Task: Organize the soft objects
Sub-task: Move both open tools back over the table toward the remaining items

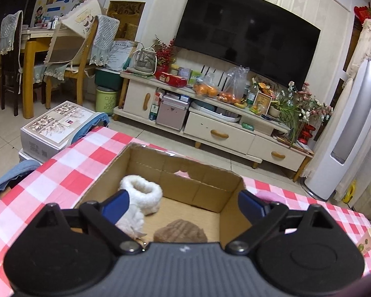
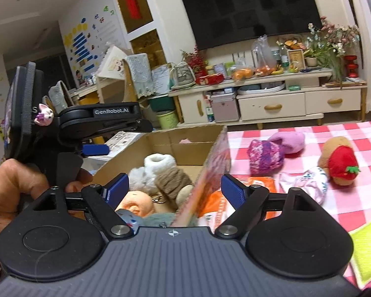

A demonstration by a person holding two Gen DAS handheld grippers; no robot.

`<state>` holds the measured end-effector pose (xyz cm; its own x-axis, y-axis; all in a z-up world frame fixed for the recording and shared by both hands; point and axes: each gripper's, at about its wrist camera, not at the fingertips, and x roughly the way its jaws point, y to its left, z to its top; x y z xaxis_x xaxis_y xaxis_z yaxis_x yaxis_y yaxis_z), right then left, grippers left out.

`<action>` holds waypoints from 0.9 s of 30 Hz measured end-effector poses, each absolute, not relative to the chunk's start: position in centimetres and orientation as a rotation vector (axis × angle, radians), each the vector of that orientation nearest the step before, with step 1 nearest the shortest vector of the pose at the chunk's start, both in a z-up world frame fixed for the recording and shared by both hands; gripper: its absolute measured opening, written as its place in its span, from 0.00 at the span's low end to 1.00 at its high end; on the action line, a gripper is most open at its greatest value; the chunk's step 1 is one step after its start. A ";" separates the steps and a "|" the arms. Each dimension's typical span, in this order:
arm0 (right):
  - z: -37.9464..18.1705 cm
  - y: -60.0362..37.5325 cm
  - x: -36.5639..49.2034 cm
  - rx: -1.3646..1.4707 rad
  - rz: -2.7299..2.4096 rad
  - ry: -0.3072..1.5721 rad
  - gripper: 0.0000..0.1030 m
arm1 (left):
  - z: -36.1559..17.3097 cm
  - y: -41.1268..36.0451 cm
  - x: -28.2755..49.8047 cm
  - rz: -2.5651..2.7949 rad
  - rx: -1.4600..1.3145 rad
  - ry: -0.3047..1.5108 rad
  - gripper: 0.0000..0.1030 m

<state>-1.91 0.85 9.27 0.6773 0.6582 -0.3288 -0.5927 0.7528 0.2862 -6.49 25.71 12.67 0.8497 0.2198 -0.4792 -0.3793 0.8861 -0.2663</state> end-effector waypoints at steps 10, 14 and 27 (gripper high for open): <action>8.8 -0.6 -2.1 0.182 0.642 0.420 1.00 | 12.9 23.5 -6.2 0.284 -0.334 0.456 0.93; 8.5 -1.4 -2.5 0.197 0.607 0.421 1.00 | 12.9 22.7 -5.9 0.274 -0.317 0.460 0.94; 8.0 -5.1 -3.9 0.238 0.475 0.443 1.00 | 12.8 18.6 -5.4 0.189 -0.250 0.476 0.94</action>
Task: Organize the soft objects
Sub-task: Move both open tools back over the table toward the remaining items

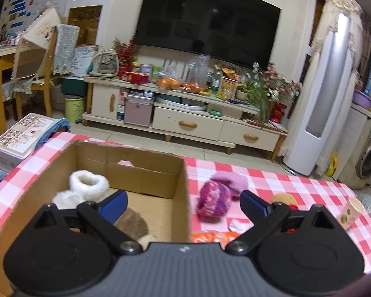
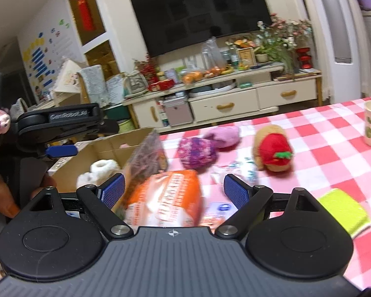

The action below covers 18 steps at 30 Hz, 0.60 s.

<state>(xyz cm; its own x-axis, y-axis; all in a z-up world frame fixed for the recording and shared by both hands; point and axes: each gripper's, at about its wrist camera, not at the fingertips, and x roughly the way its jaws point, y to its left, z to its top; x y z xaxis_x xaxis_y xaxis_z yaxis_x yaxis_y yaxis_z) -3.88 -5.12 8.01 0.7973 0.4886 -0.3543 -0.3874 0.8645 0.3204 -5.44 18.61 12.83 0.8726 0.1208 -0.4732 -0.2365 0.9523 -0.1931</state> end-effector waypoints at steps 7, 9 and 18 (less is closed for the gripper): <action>6.7 -8.8 -4.7 0.293 0.365 0.492 1.00 | 12.5 15.0 -5.3 0.117 -0.181 0.493 0.94; 6.1 -9.9 -5.1 0.307 0.321 0.512 1.00 | 12.3 14.1 -5.2 0.095 -0.166 0.500 0.94; 3.1 -15.8 -5.0 0.406 0.152 0.615 1.00 | 11.2 9.3 -5.1 -0.011 -0.081 0.536 0.94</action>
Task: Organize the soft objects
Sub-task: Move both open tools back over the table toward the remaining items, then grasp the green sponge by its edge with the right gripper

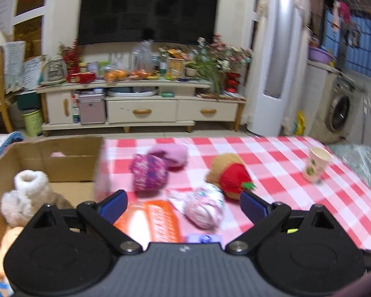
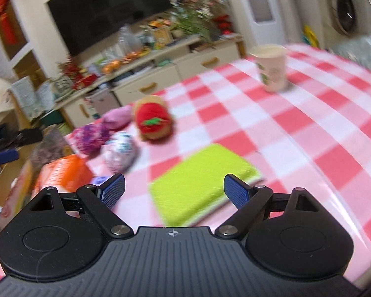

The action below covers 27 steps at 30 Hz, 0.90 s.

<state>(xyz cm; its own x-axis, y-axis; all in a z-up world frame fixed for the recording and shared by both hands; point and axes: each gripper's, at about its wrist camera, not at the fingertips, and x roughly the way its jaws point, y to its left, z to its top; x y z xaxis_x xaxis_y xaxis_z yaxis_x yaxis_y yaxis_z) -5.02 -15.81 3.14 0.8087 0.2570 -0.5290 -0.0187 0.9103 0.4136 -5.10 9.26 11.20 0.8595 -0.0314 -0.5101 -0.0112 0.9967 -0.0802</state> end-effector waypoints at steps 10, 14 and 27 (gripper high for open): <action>0.7 -18.6 -2.9 0.566 0.179 0.687 1.00 | 8.5 3.3 -5.1 -0.128 0.100 0.599 0.94; 0.0 -19.6 -2.1 0.621 0.187 0.717 1.00 | 7.4 1.5 -5.0 -0.146 0.148 0.618 0.94; -0.4 -20.6 -1.0 0.765 0.275 0.729 1.00 | 4.1 -1.5 -3.0 -0.107 0.255 0.689 0.94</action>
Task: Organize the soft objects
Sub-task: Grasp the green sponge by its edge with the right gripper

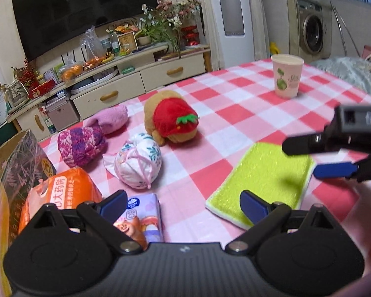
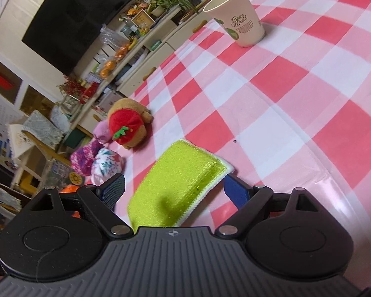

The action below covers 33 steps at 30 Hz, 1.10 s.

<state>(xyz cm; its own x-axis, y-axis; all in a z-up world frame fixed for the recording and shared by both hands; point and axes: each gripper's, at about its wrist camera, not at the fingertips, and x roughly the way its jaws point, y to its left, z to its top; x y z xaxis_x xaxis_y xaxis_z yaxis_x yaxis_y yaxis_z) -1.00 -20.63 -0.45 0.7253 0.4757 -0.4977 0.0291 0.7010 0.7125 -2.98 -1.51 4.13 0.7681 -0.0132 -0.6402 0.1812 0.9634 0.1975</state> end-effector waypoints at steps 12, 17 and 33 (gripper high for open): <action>-0.6 -20.0 1.1 0.925 0.524 0.669 1.00 | 2.8 -1.5 -2.0 -0.124 0.203 0.763 0.94; 0.2 -19.2 1.2 0.838 0.531 0.661 1.00 | 2.7 -0.9 -1.9 -0.122 0.159 0.776 0.94; -1.1 -21.0 2.0 0.796 0.425 0.772 1.00 | 2.4 -2.1 -1.2 -0.309 0.076 0.762 0.94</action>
